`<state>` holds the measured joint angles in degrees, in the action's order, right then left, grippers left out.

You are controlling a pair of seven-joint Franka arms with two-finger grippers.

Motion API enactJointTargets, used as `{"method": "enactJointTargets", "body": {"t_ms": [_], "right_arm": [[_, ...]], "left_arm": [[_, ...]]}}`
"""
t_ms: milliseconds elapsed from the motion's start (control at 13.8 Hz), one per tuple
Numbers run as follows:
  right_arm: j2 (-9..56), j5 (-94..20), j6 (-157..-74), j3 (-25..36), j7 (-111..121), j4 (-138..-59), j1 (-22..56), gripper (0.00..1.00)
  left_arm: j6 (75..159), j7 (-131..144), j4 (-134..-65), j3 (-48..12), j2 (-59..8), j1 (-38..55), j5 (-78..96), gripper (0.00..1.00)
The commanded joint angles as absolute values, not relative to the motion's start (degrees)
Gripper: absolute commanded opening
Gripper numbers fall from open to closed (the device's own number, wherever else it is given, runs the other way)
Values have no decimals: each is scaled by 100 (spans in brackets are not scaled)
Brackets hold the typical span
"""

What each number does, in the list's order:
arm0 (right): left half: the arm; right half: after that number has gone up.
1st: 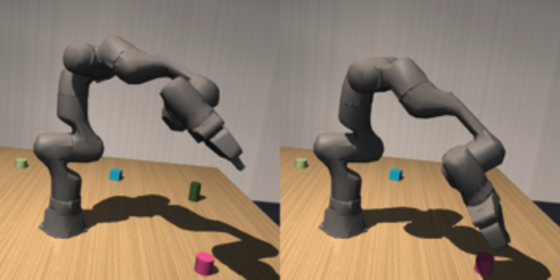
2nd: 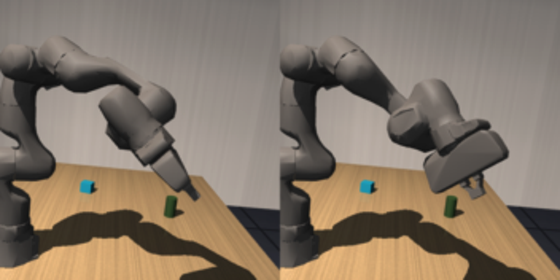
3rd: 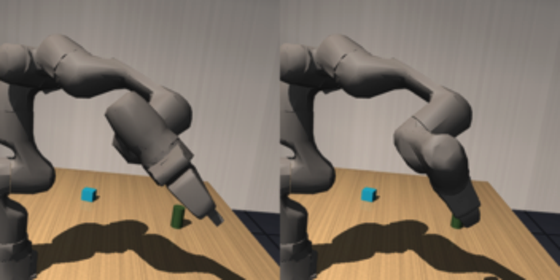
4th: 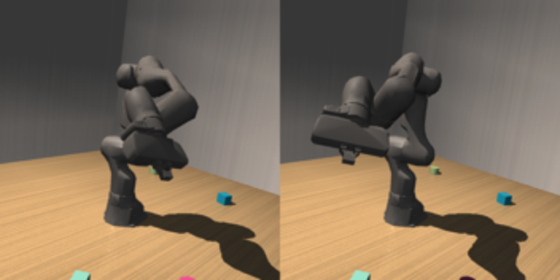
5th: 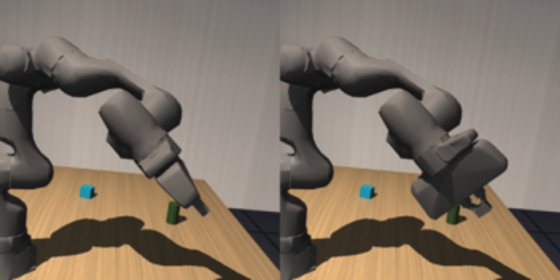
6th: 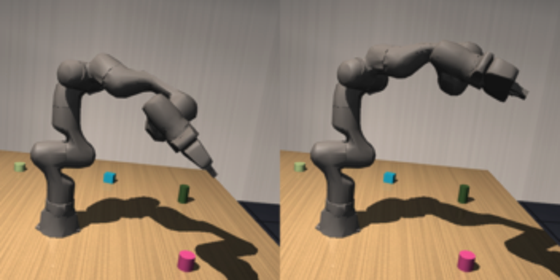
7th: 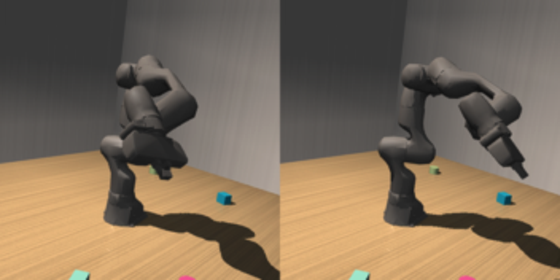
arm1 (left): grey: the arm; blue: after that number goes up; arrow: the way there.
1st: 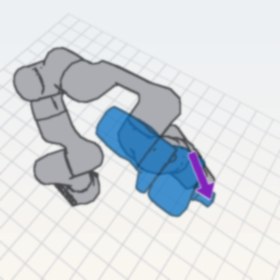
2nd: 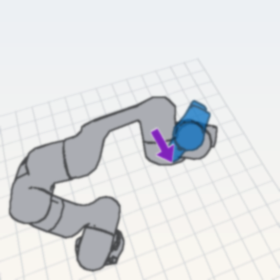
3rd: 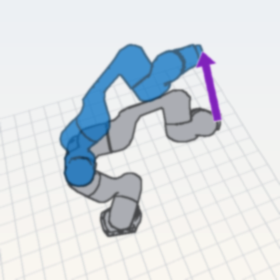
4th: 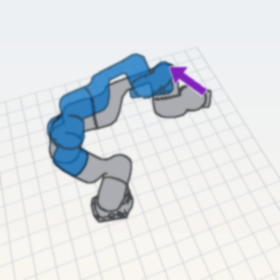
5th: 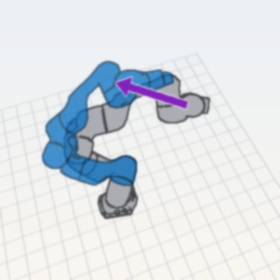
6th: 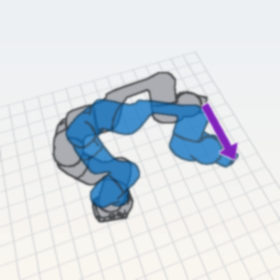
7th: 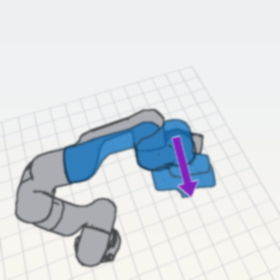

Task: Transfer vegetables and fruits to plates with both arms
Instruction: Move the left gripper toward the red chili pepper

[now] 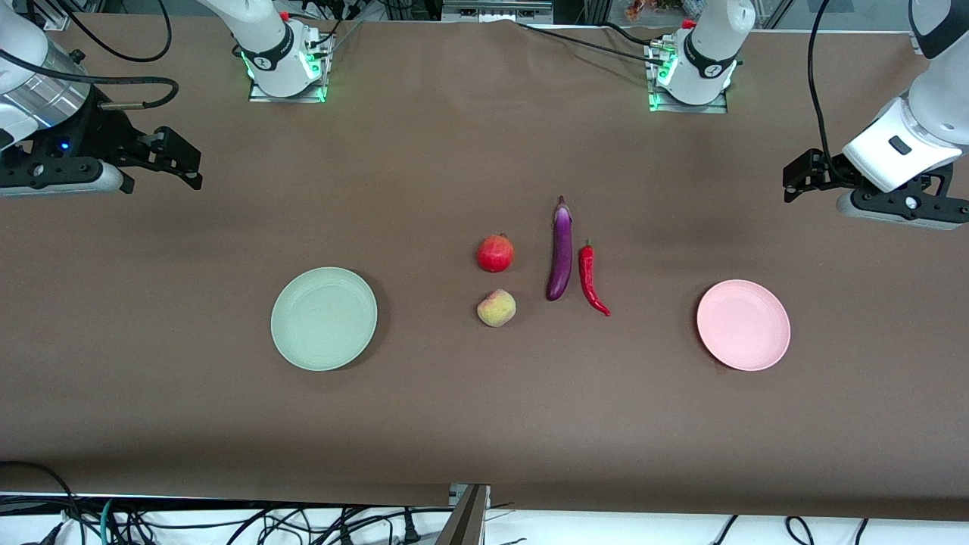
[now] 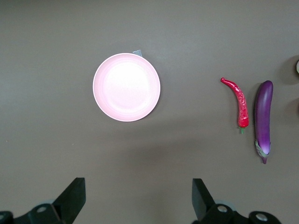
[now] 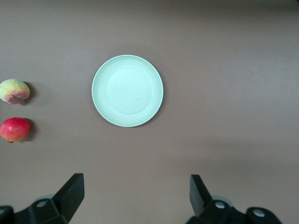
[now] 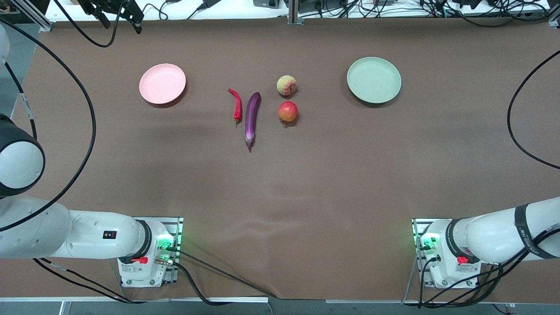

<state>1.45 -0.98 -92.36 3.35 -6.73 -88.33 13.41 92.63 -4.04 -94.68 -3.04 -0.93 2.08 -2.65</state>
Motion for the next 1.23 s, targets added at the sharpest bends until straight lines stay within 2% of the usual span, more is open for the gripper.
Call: {"method": "enactJointTargets", "body": {"t_ms": [0,650,939,1156], "right_arm": [[132,-70,-9220,325,-633,-8789,1345,100],[114,-79,-9176,299,-633,-8780,1362,100],[114,-70,-9202,229,-633,-8780,1362,100],[123,-70,-9220,229,-633,-8789,1362,100]], "left_arm": [[9167,-466,-9334,-308,-141,211,-264,100],[8940,-439,-9343,-308,-360,220,-194,100],[8316,-396,-9299,-316,-685,273,-264,100],[8533,33,-9299,-369,-1193,491,-167,100]]}}
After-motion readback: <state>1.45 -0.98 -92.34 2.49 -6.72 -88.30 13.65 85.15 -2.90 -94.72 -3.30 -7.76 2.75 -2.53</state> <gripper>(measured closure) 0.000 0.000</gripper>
